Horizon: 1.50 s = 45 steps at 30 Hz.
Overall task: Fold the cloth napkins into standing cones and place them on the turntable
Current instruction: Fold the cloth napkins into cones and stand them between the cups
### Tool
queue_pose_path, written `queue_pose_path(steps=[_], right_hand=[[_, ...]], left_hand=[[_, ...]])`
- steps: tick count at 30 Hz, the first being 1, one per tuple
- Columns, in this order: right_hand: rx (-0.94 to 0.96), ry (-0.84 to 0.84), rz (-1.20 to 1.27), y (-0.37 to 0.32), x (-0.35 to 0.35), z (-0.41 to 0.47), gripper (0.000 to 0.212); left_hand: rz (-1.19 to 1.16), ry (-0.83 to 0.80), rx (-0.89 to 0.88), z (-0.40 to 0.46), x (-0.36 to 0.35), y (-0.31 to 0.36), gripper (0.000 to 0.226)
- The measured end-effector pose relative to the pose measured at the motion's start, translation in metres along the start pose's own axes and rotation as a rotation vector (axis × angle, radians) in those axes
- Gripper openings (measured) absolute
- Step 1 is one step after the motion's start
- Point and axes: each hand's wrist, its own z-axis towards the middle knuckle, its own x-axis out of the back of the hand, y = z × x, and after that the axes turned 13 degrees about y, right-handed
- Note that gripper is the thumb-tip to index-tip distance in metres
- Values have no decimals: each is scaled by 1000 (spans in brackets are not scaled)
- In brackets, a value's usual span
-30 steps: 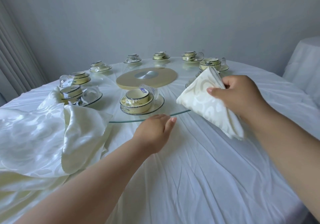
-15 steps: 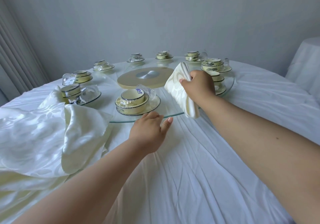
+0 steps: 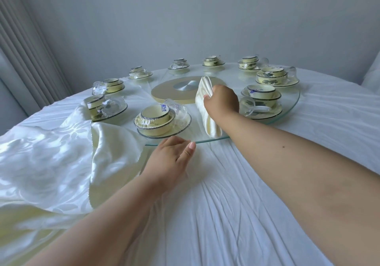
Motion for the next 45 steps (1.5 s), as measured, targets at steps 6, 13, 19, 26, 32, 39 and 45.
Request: queue_pose_path(steps=[6,13,19,26,32,39,45], right_hand=[[38,-22,-91,-8,-14,-5,22],[54,-50,-106,3,-5,-9,52],[41,-46,27,25,17,-22,49],[272,-31,106,44,23,-55,70],[204,54,43,49,21,-51,77],[236,-39,-13,47,22,-54,86],[182,-55,113,48,17,-52,105]], left_hand=[[47,-7,-29,-1,-1,-2,79],[152,19,8,11,0,18,70],[70,162,15,22,-11,40,50],[75,165,129,40,-36,54,52],[54,212,201,45,-39,54,59],[48,190,190,45,-42,54,72],[-85,163,327,52,-35,64,56]])
